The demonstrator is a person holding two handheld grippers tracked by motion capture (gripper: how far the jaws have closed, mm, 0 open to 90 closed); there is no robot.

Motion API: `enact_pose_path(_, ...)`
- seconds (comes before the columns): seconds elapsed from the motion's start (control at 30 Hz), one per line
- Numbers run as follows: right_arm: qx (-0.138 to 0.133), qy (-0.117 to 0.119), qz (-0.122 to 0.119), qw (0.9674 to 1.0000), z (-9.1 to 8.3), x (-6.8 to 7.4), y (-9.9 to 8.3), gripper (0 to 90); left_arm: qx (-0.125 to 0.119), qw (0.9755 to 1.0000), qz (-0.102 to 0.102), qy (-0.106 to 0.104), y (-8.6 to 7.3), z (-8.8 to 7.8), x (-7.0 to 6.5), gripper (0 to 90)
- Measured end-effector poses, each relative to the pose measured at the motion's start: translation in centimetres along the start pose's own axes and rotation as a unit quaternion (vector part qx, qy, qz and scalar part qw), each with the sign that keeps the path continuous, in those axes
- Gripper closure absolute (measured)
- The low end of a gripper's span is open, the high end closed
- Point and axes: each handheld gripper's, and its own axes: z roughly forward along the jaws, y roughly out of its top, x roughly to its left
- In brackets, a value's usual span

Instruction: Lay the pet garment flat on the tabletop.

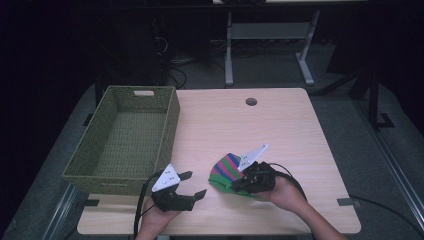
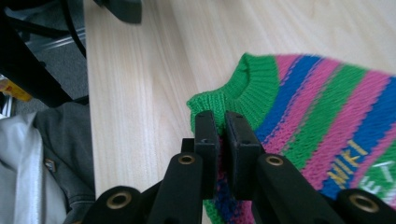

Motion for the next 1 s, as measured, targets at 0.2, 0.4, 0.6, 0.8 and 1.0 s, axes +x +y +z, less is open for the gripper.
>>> enact_pose_path(0.2,-0.024,-0.012,0.006,0.9996,-2.7,0.2,0.8,83.9,0.004,1.0,0.007,-0.003,0.1,0.1,-0.1,21.5)
enact_pose_path(0.4,-0.045,-0.02,0.007,0.9988,-4.9,-0.1,1.0,84.0,-0.005,0.9998,0.015,-0.01,0.2,0.3,-0.4,23.0)
enact_pose_path(0.6,-0.057,-0.019,0.003,0.9982,-6.3,-0.1,1.1,84.1,-0.006,0.9997,0.014,-0.019,0.3,0.6,-0.6,24.2)
enact_pose_path(0.8,-0.065,-0.018,0.0,0.9977,-7.2,0.3,1.1,84.1,-0.012,0.9993,0.014,-0.033,0.4,1.0,-1.0,27.6)
enact_pose_path(1.0,-0.073,-0.017,-0.005,0.9972,-8.1,0.3,1.3,84.2,-0.009,0.9993,0.014,-0.033,0.7,2.0,-1.3,28.6)
